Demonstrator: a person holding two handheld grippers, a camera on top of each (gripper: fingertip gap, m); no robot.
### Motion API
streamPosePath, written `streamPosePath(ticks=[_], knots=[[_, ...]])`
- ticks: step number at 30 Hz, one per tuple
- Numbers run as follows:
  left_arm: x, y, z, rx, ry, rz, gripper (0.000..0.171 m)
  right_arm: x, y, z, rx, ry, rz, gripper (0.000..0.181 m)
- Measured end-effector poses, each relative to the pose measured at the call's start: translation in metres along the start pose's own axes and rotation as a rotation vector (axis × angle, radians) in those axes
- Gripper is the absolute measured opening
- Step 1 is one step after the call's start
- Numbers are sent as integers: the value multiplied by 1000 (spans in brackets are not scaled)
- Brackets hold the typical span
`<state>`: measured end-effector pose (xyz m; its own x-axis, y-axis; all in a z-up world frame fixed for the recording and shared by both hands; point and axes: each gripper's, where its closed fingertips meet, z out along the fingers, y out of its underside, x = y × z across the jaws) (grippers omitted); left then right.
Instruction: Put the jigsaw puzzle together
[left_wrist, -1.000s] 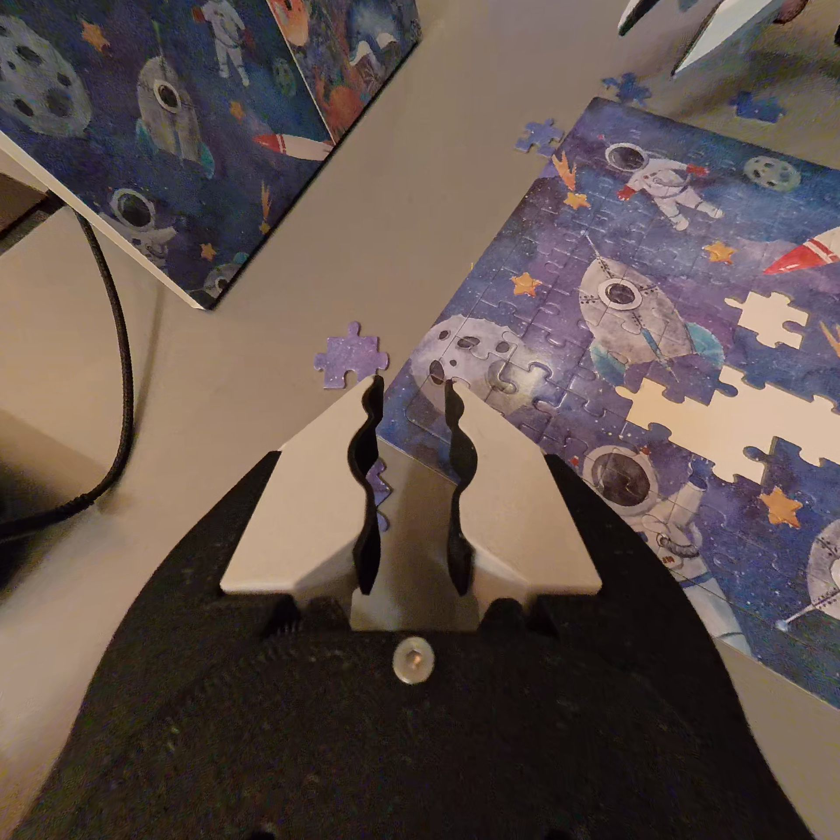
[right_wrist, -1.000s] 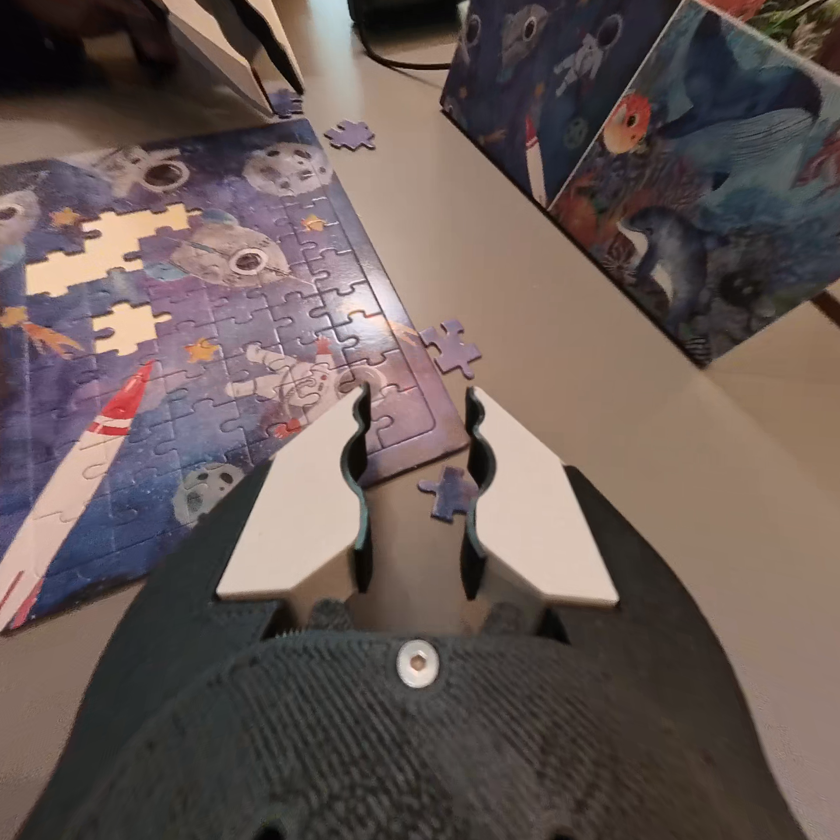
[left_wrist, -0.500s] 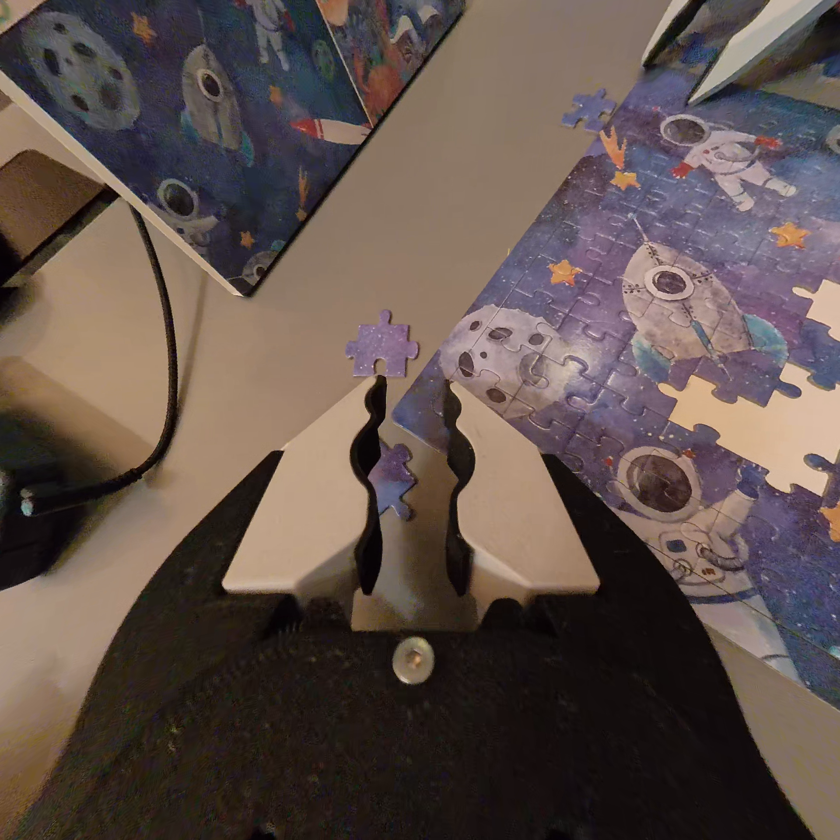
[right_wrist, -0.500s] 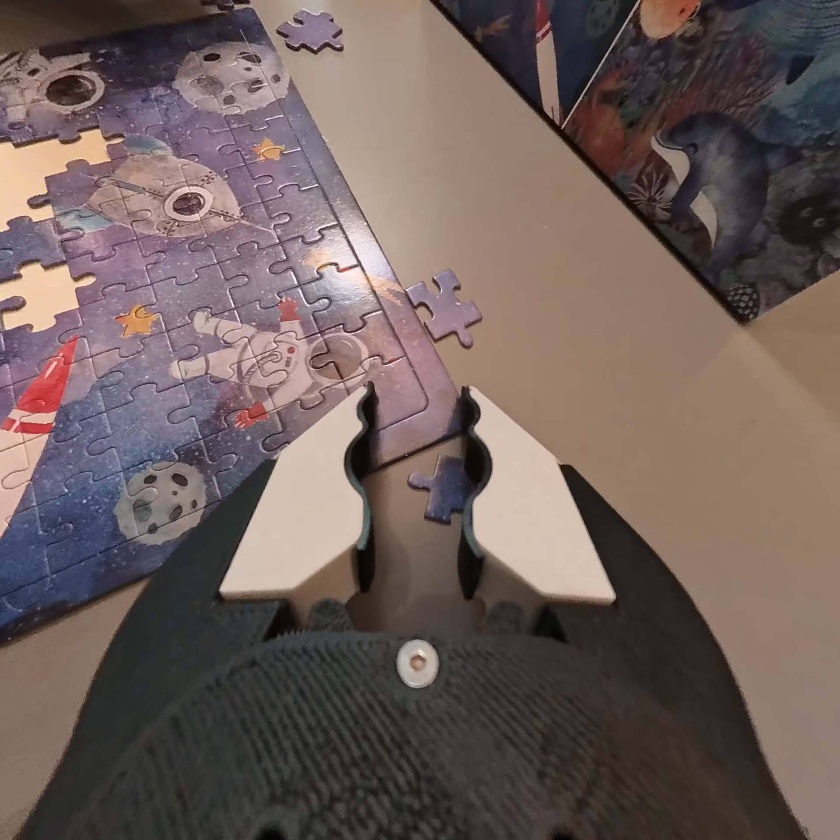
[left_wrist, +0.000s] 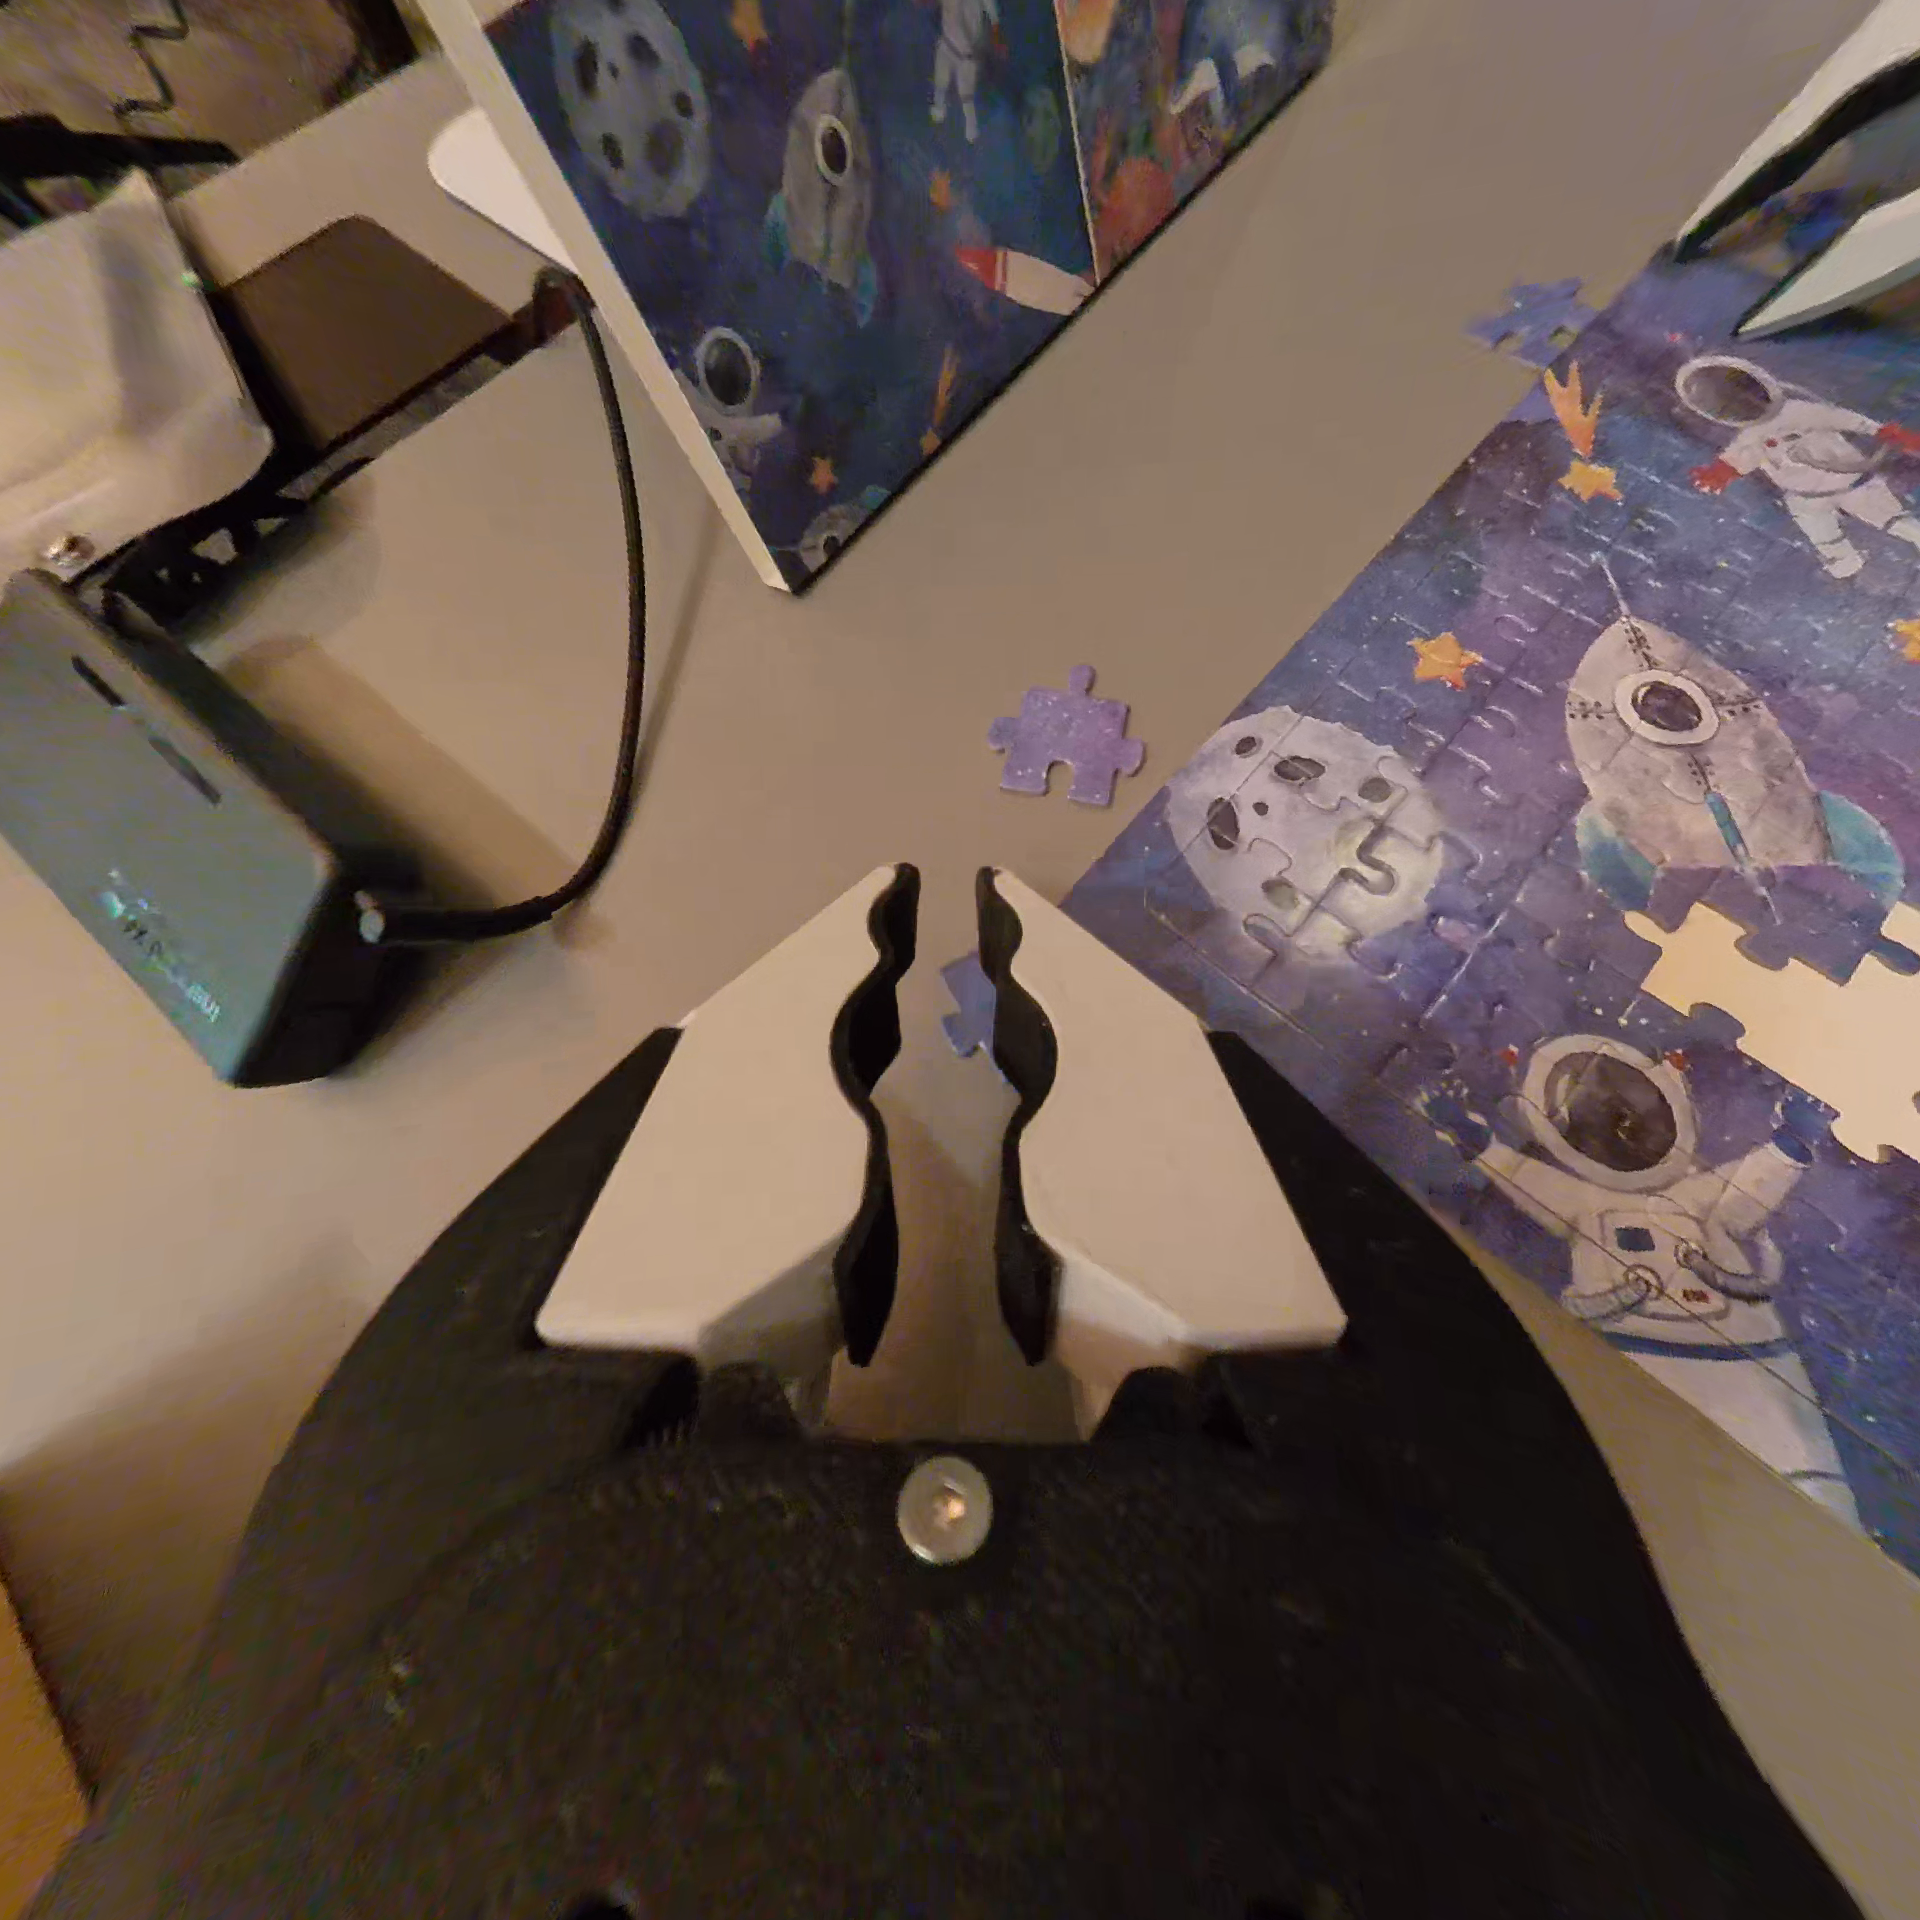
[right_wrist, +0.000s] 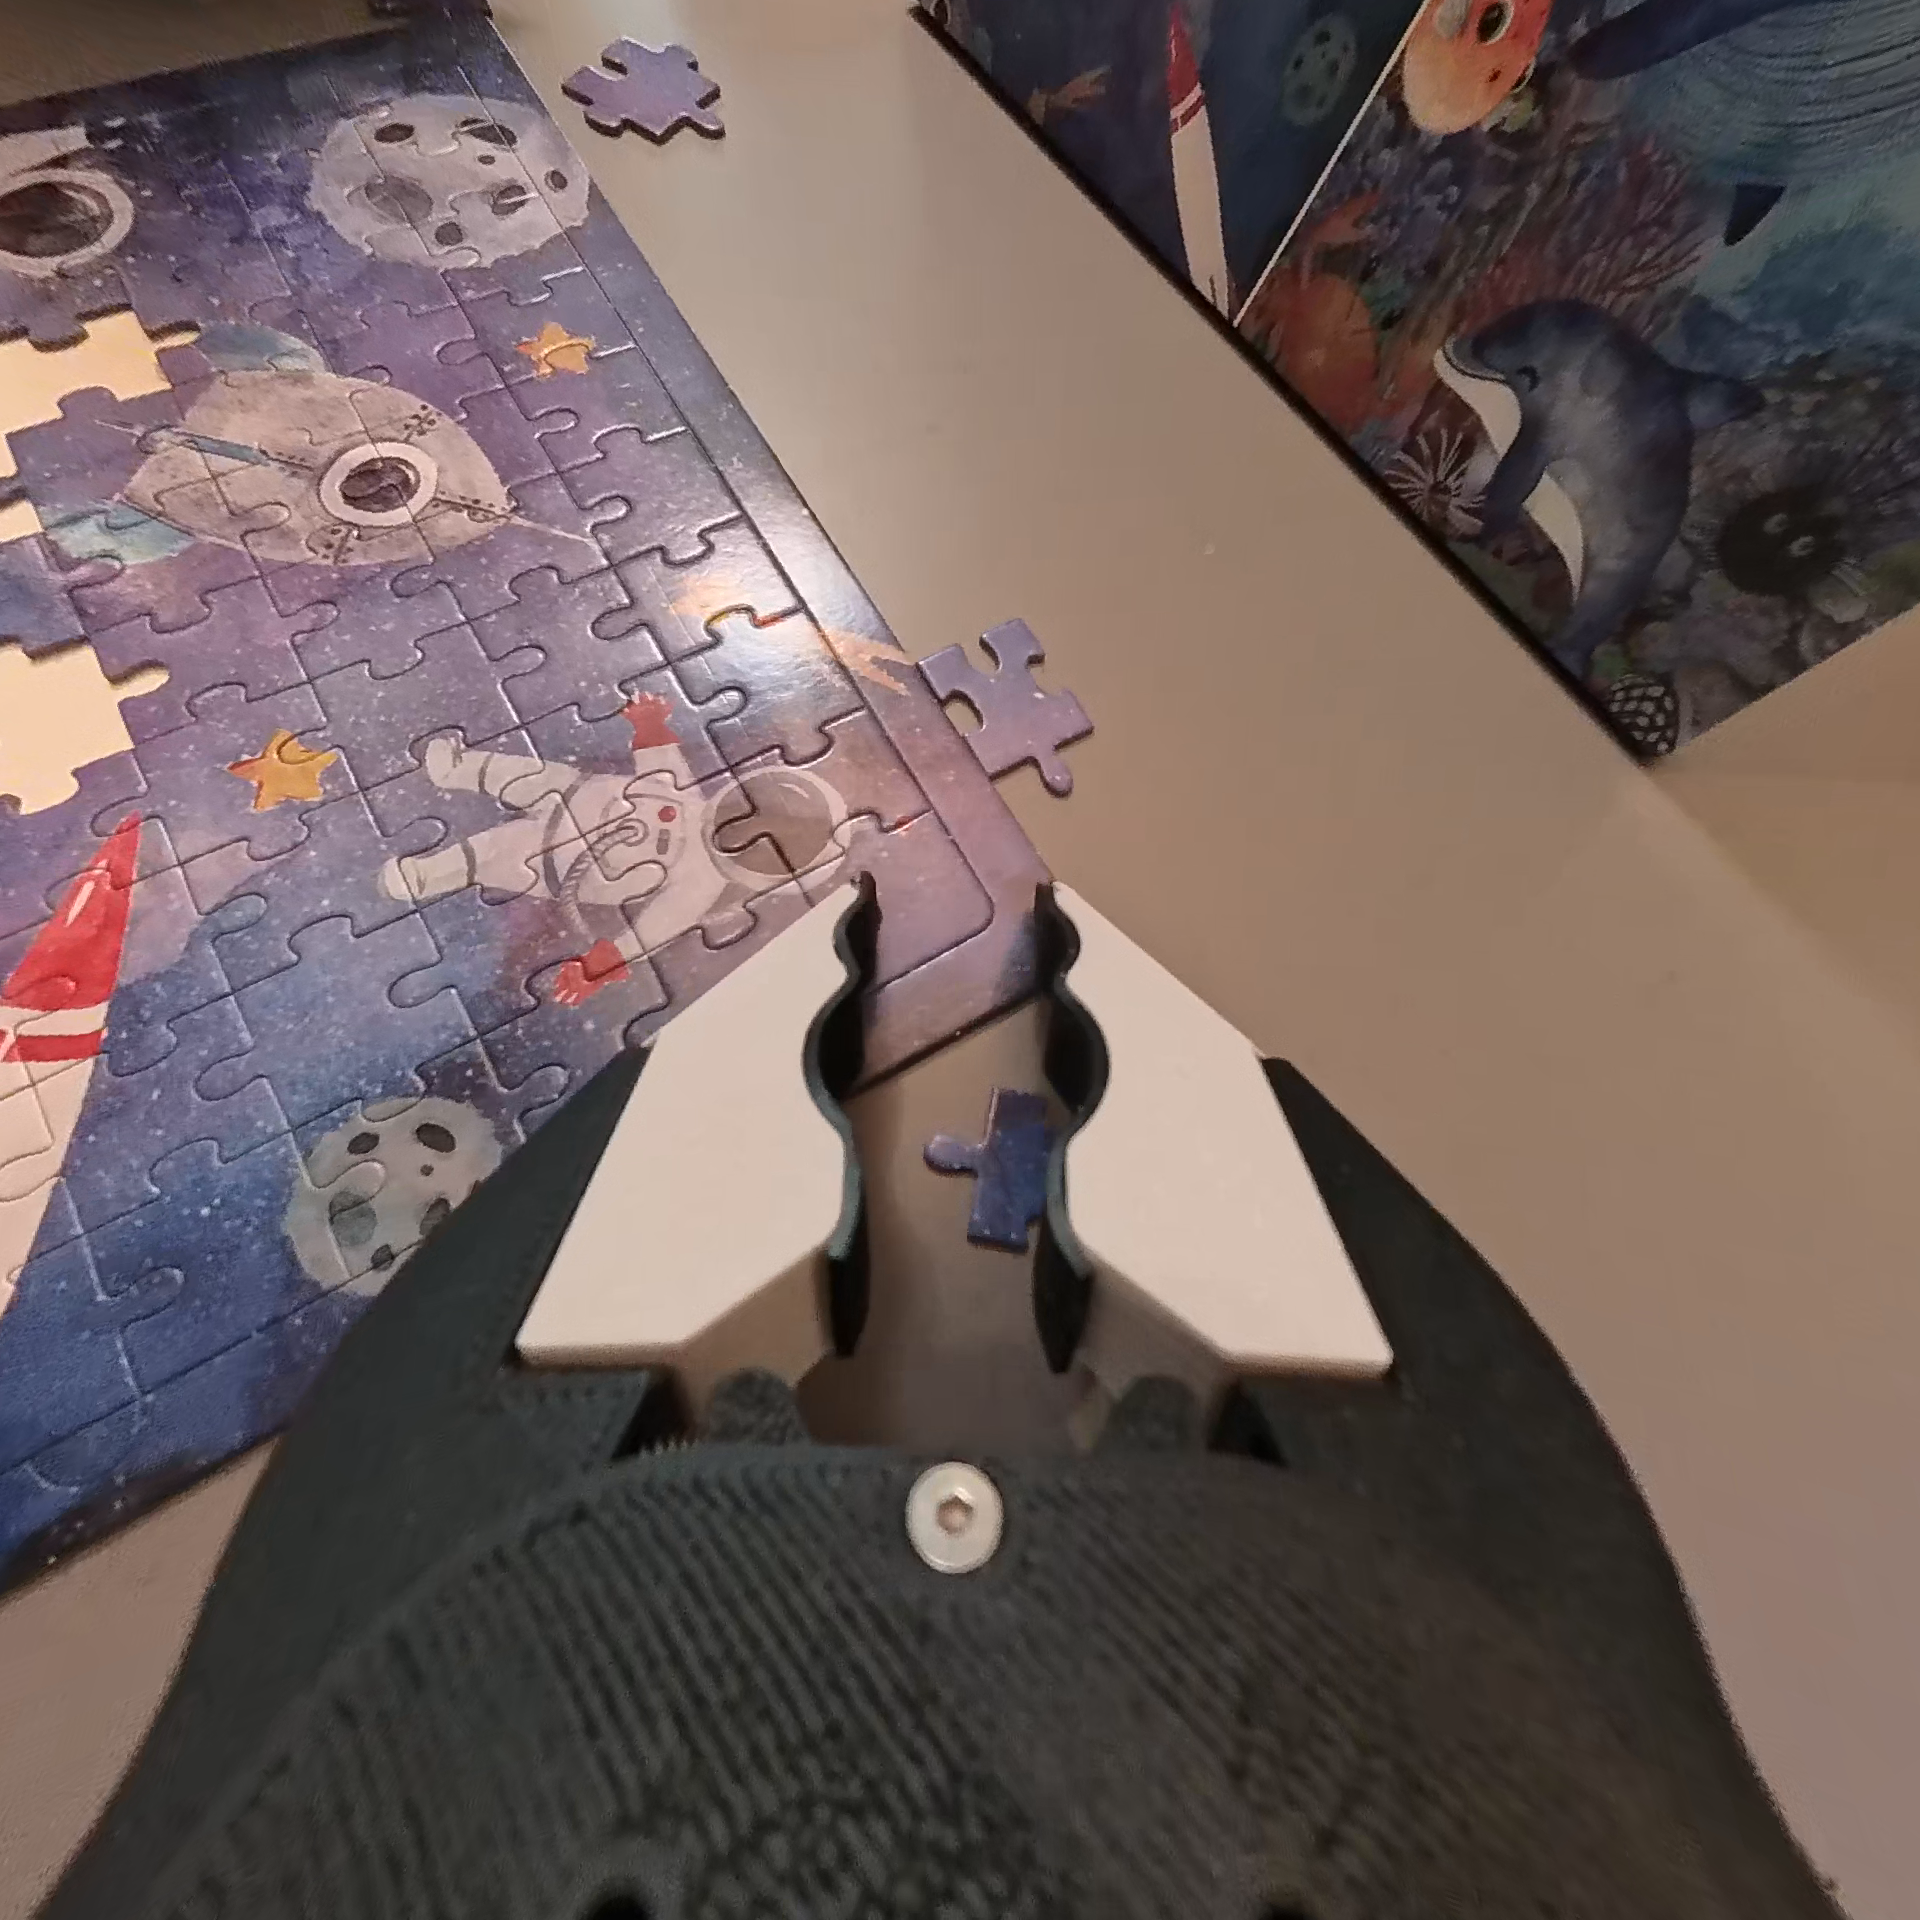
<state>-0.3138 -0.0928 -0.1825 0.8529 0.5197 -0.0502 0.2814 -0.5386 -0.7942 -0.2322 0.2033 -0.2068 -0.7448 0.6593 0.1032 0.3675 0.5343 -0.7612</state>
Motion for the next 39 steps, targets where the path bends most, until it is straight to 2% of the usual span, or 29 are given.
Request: streamPosePath(ticks=[2, 4, 6, 9, 12, 14, 17, 21, 25, 30, 33, 36, 39], knots=[[1, 16, 0, -111, 20, 31, 13, 3, -1, 0, -2, 25, -10, 34], [-4, 26, -2, -175, -18, 84, 16, 16, -7, -6, 14, 130, -51, 33], [-3, 23, -5, -165, -29, 103, 17, 30, -22, -19, 91, 250, -100, 32], [6, 21, -6, -159, 35, 71, 28, 43, -42, -44, 216, 358, -101, 31], [5, 32, 0, -217, 31, 75, 51, 49, -52, -61, 312, 382, -41, 28], [4, 42, 3, -258, 8, 105, 55, 50, -53, -64, 341, 363, 4, 28], [13, 42, 6, -259, 50, 68, 52, 51, -51, -61, 344, 342, 37, 28], [18, 44, 5, -269, 86, 43, 29, 47, -50, -54, 327, 327, 30, 27], [18, 43, 5, -262, 79, 51, 28, 44, -50, -51, 314, 331, 9, 27], [9, 26, -3, -172, 23, 72, 28, 45, -50, -51, 319, 327, 18, 27], [1, -1, -16, -33, -52, 103, 28, 45, -50, -52, 325, 322, 26, 27], [-13, -32, -43, 139, -200, 159, 28, 44, -50, -51, 326, 319, 24, 27], [-23, -42, -59, 217, -296, 209, 27, 42, -51, -50, 321, 315, 16, 27]])
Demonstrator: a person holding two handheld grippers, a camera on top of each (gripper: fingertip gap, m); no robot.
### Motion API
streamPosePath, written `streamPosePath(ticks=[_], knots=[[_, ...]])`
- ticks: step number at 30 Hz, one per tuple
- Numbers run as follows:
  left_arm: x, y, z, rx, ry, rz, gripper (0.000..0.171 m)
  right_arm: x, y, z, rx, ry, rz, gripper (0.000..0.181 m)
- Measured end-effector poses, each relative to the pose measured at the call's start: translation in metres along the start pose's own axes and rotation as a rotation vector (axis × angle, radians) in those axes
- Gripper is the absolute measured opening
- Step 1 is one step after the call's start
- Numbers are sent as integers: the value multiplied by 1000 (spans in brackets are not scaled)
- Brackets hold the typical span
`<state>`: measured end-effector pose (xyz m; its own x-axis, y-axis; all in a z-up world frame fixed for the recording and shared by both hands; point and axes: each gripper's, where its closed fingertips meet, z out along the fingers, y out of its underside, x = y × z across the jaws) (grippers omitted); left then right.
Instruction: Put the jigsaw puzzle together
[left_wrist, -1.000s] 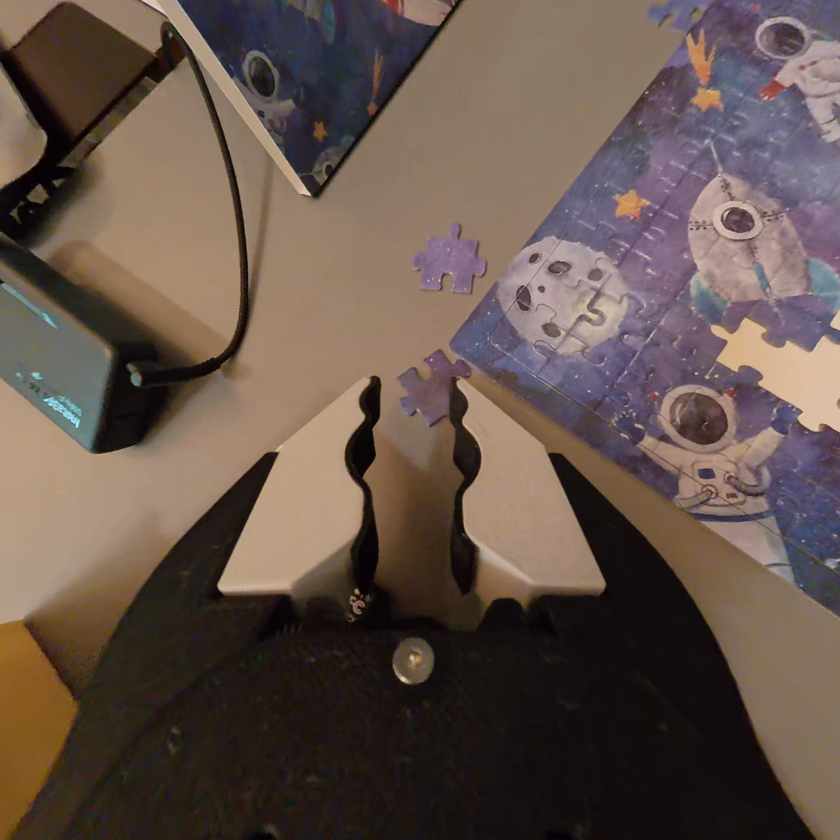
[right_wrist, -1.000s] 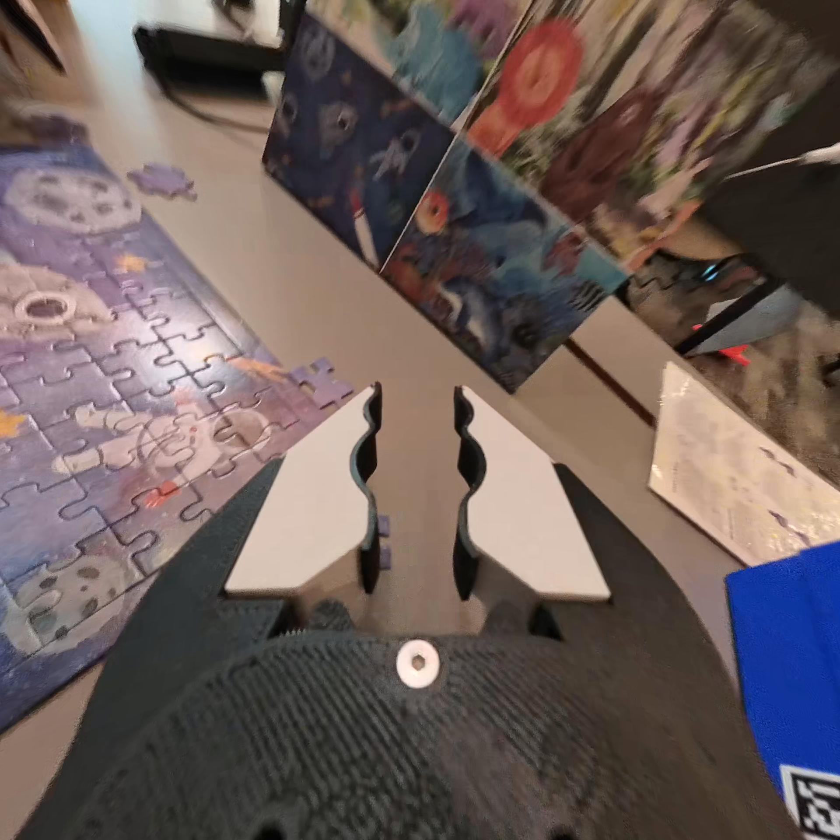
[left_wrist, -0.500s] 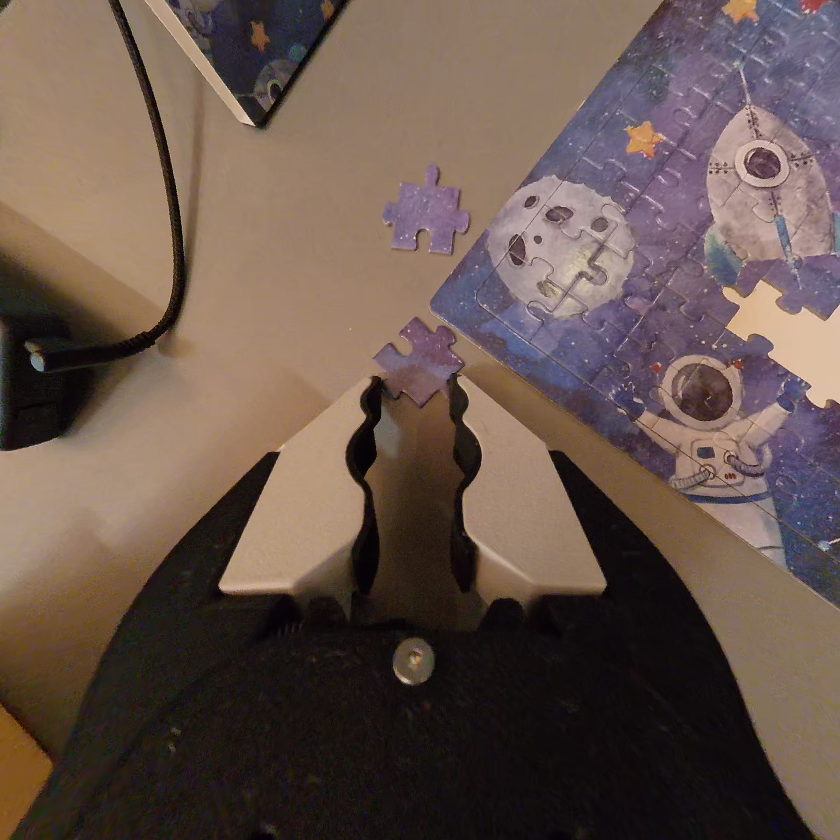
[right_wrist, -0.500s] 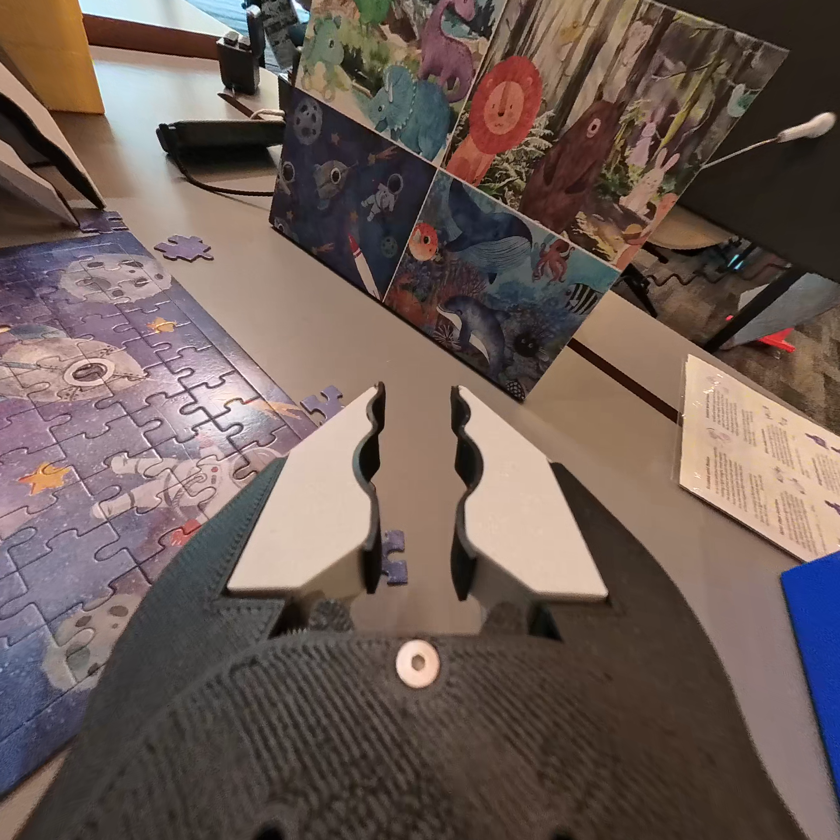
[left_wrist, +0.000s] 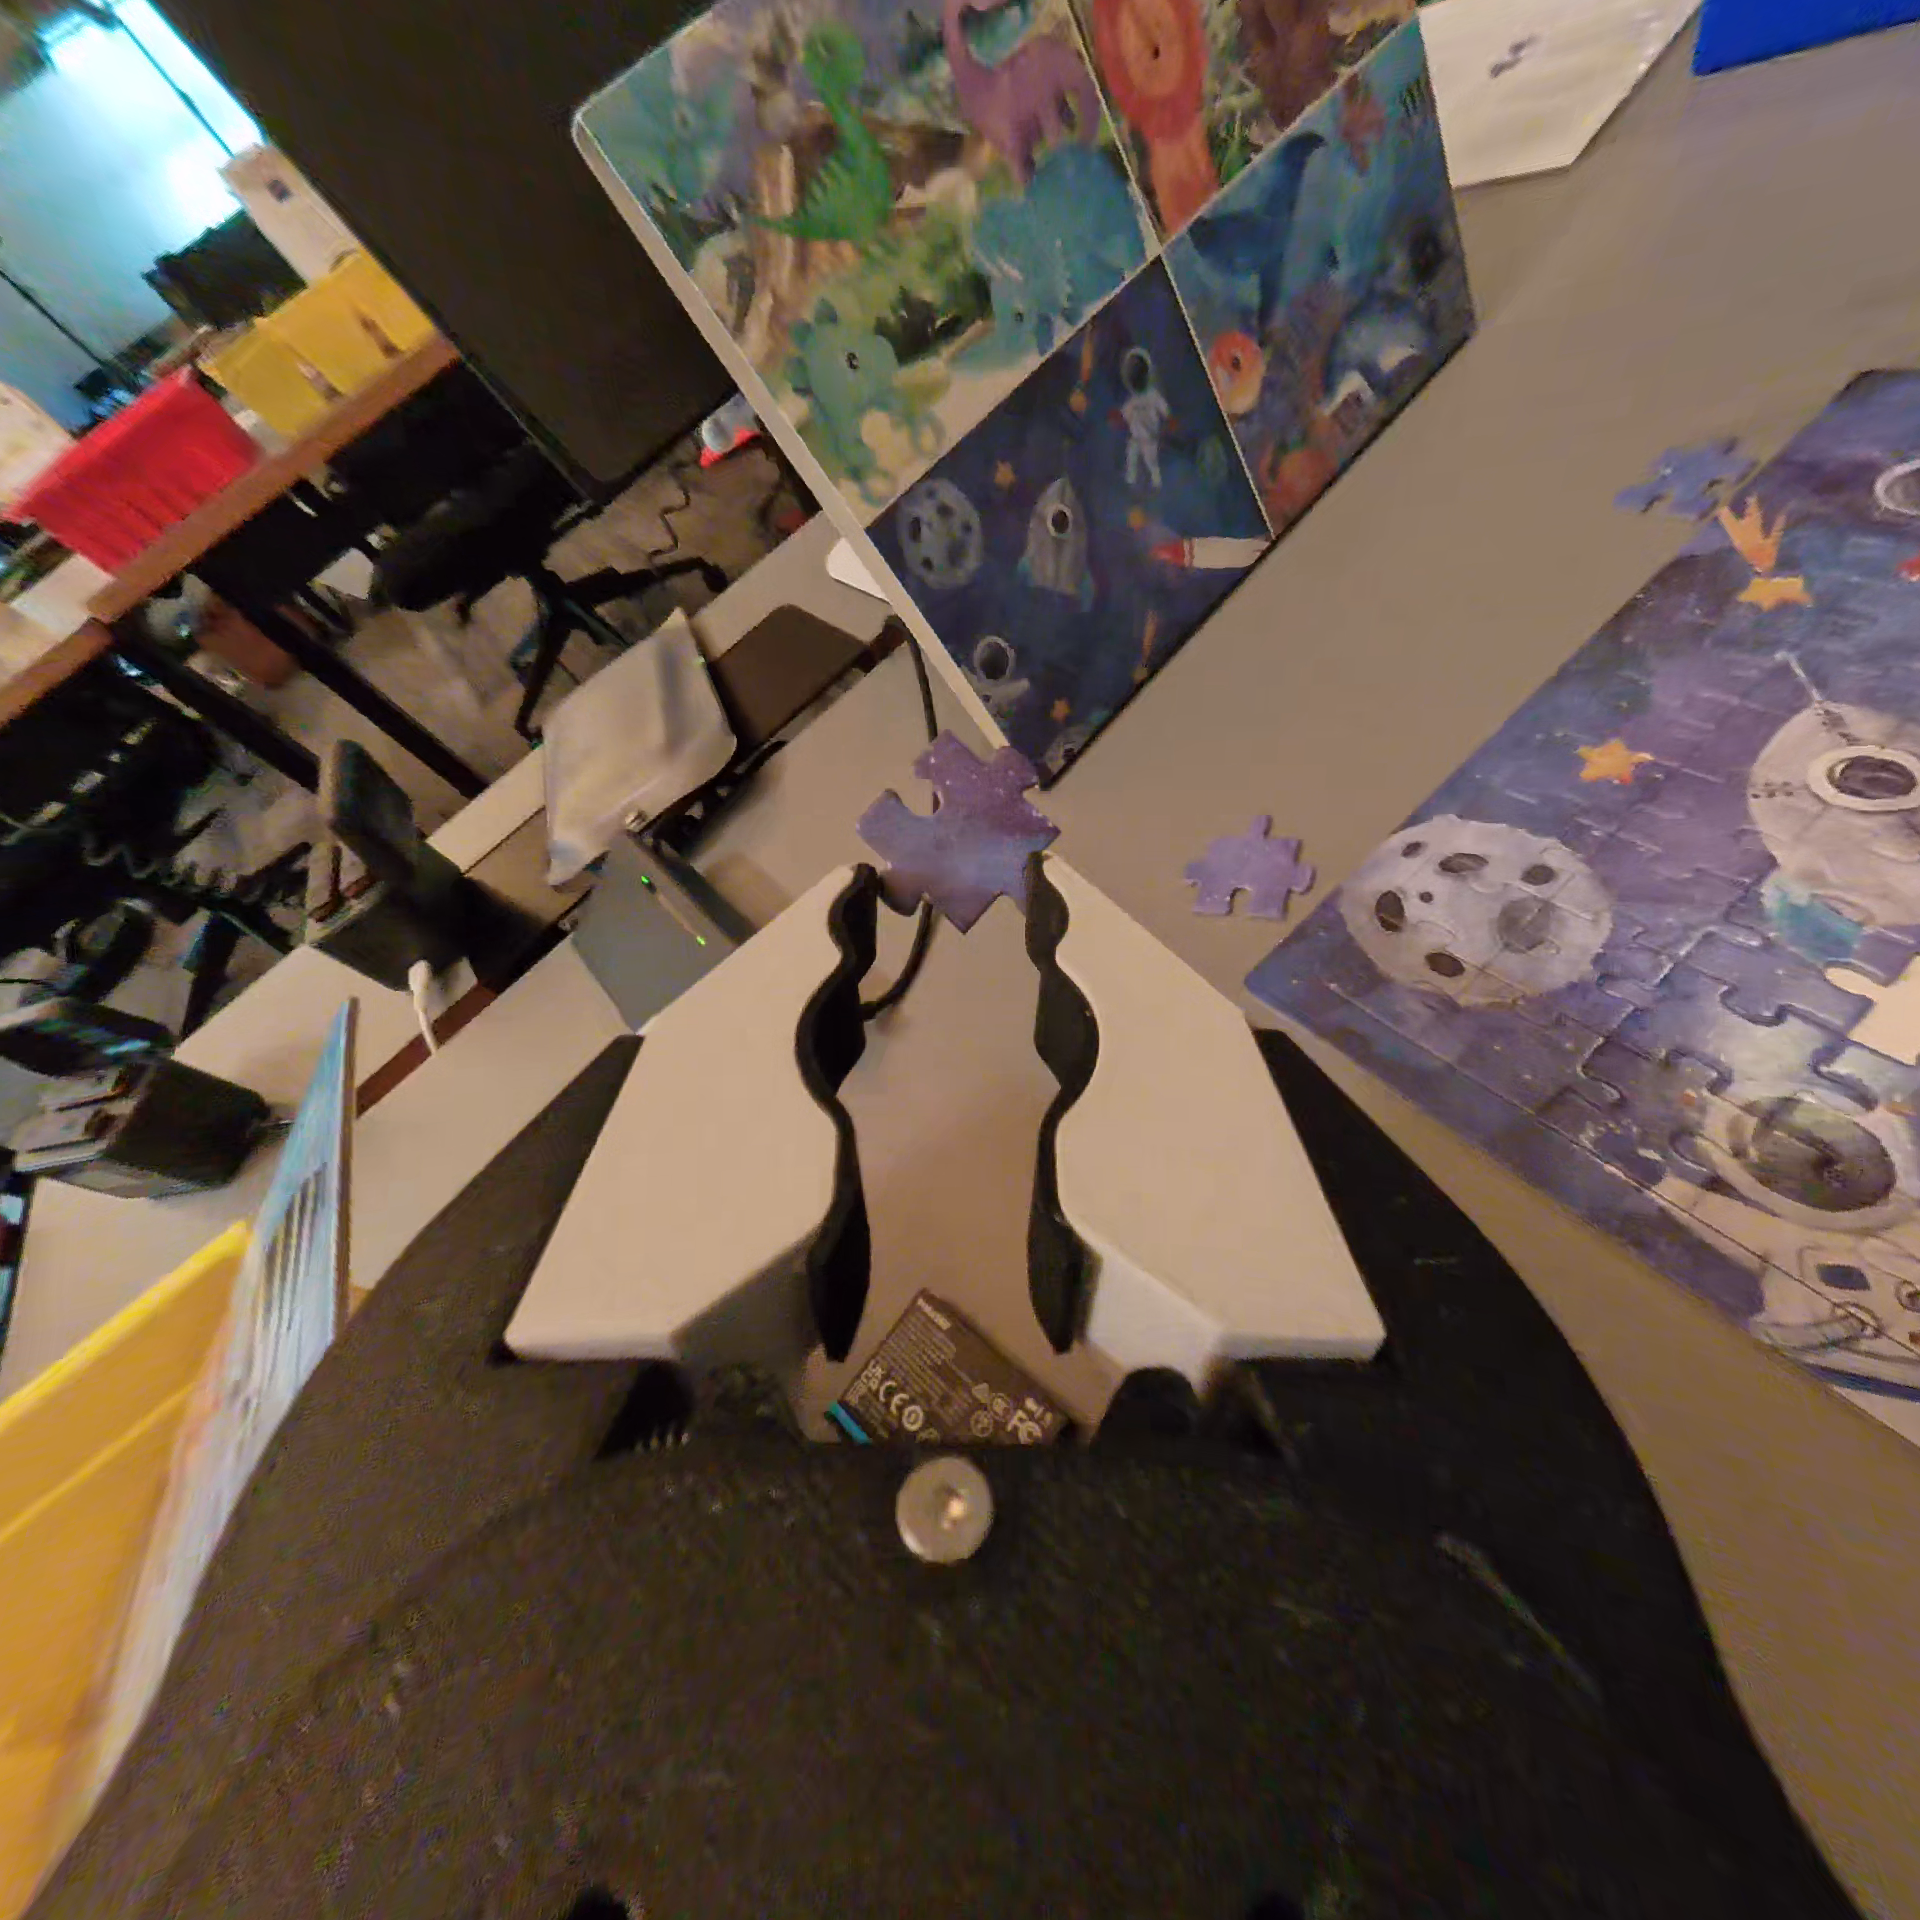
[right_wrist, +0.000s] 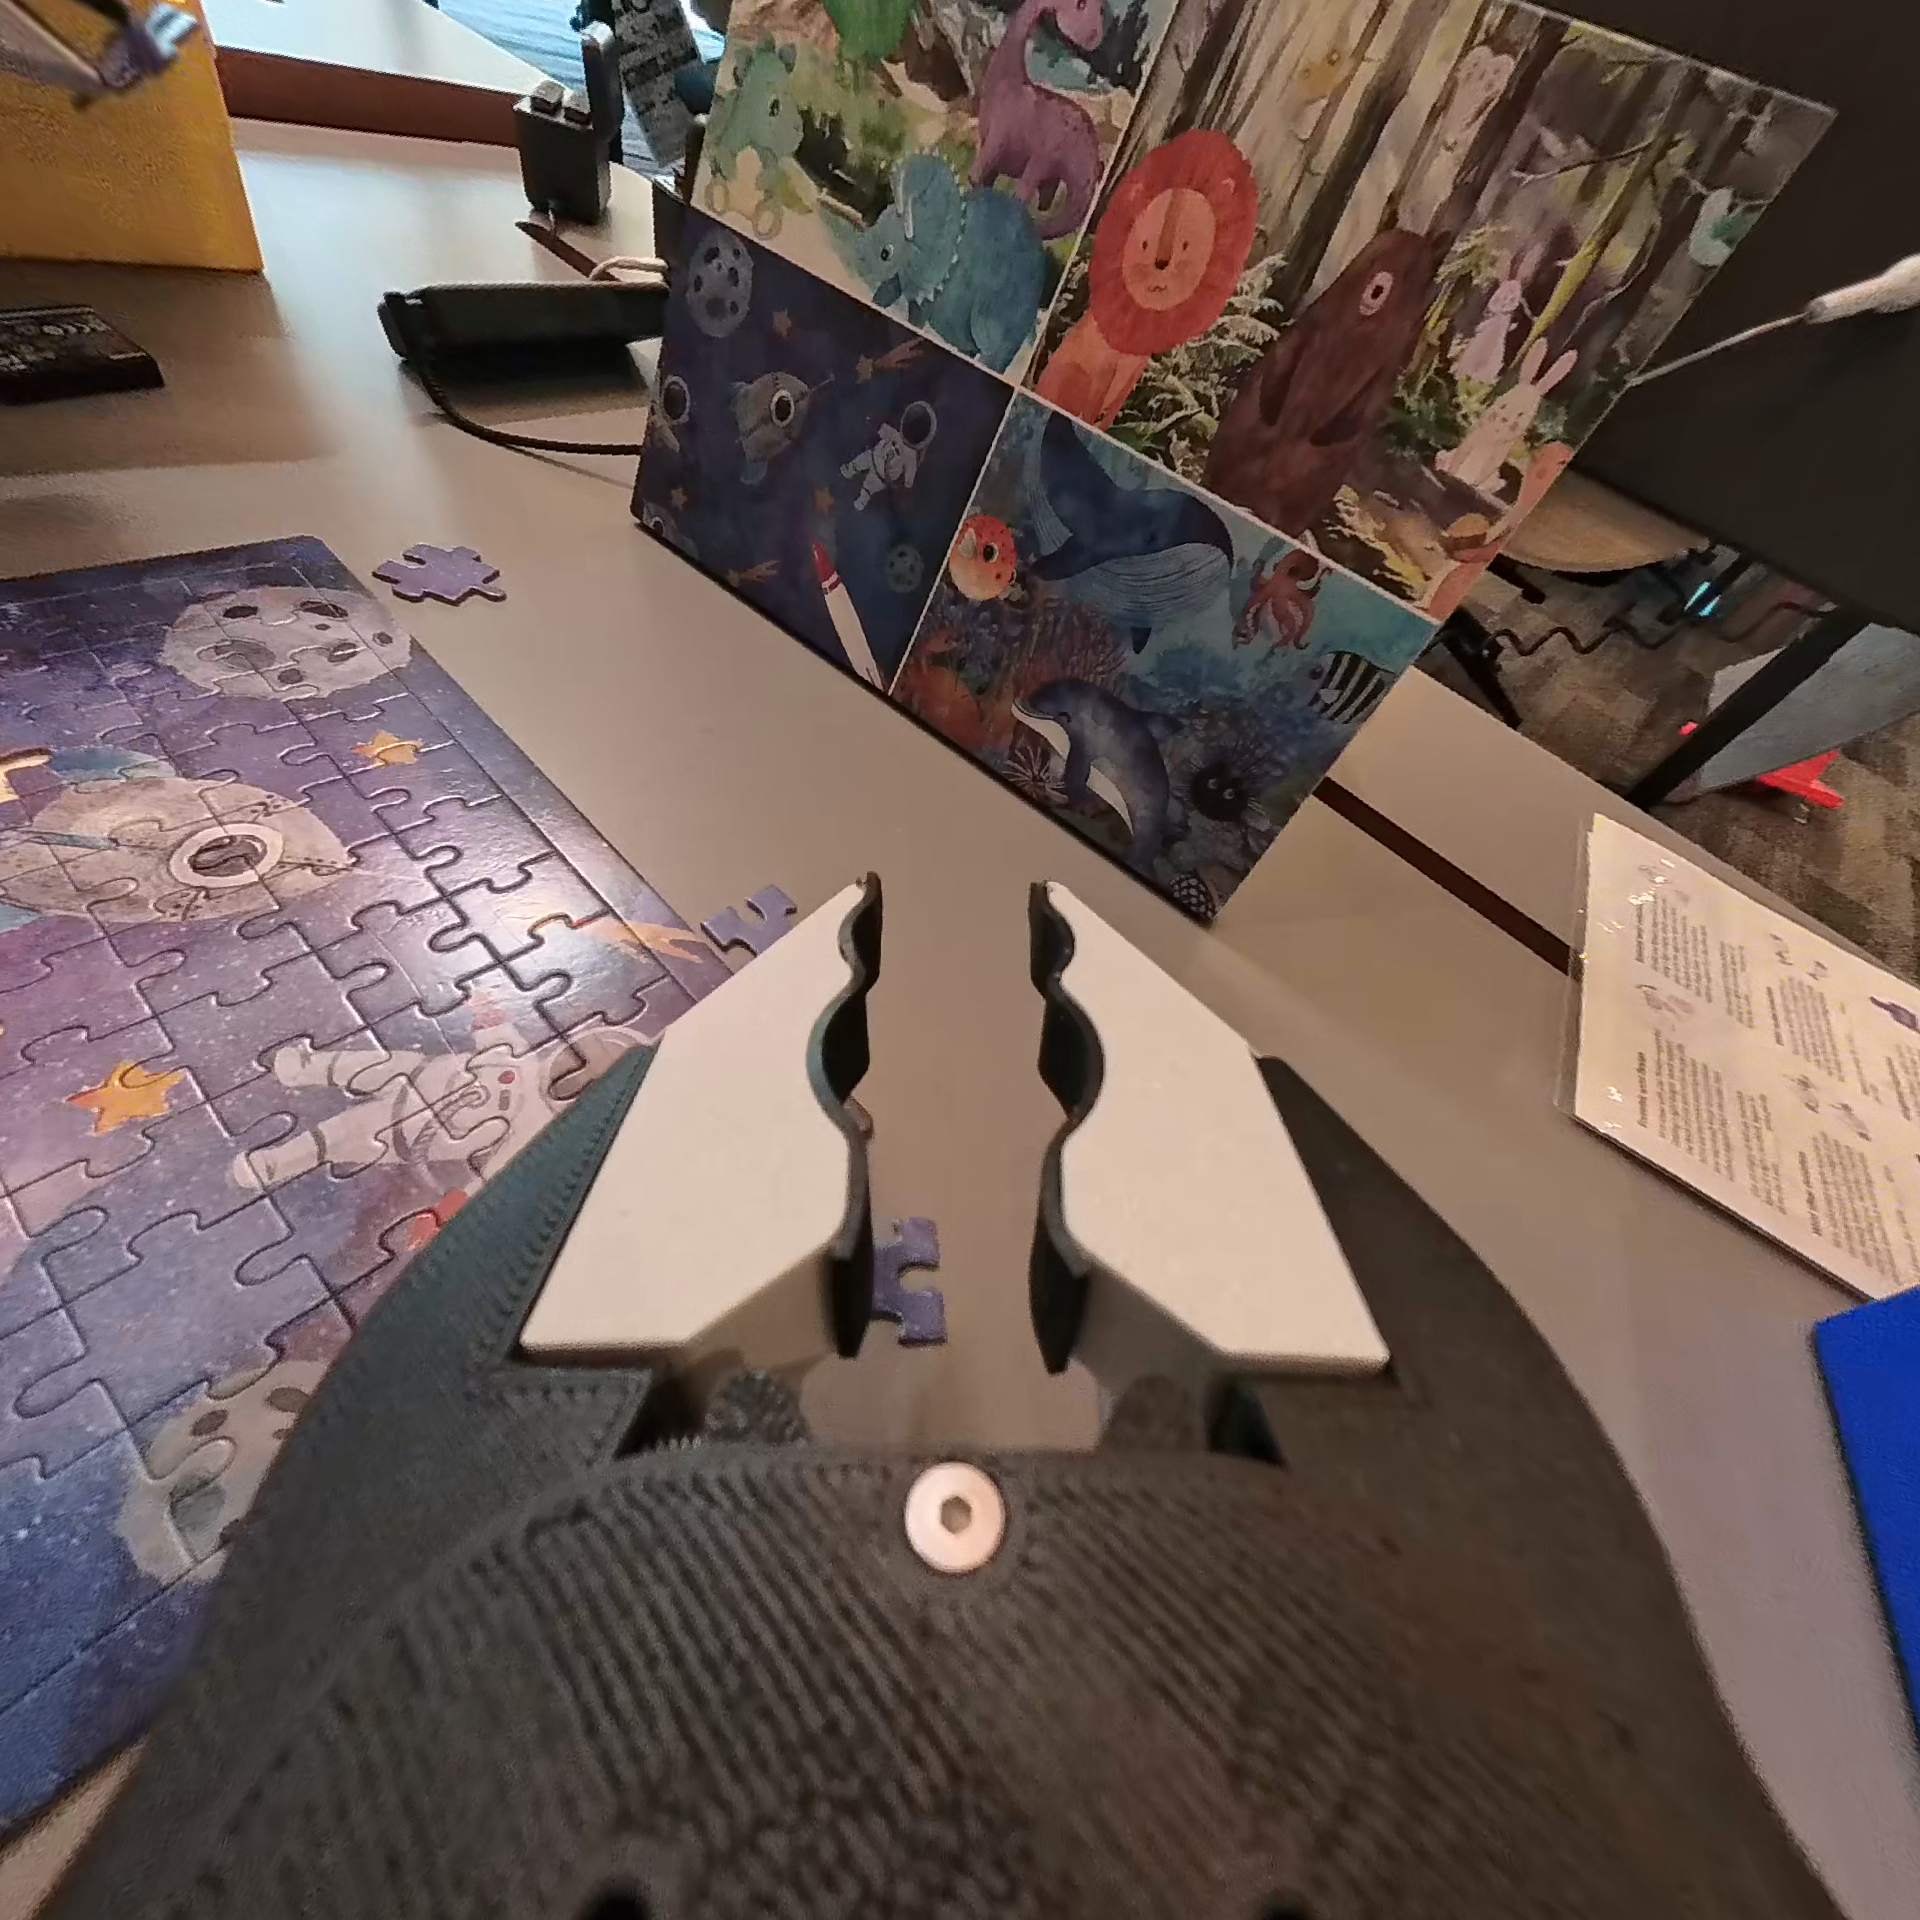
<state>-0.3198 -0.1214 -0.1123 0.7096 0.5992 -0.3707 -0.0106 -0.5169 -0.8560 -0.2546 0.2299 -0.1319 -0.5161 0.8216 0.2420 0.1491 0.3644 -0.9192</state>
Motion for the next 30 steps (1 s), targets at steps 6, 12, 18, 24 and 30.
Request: streamPosePath(ticks=[6, 12, 18, 24, 30], knots=[[7, 5, 5, -39, 4, 39, 27, -4, 1, 2, -14, -5, -23, 27], [30, 8, 13, -67, 76, 64, 27, 15, 9, -2, -64, 78, -10, 22], [49, 9, 18, -91, 128, 85, 0, 37, 17, -11, -70, 115, 128, 22], [56, 11, 25, -108, 152, 42, 0, 40, 13, -15, -50, 119, 147, 22], [65, 12, 32, -133, 180, 15, 2, 43, 9, -20, -43, 146, 122, 22]])
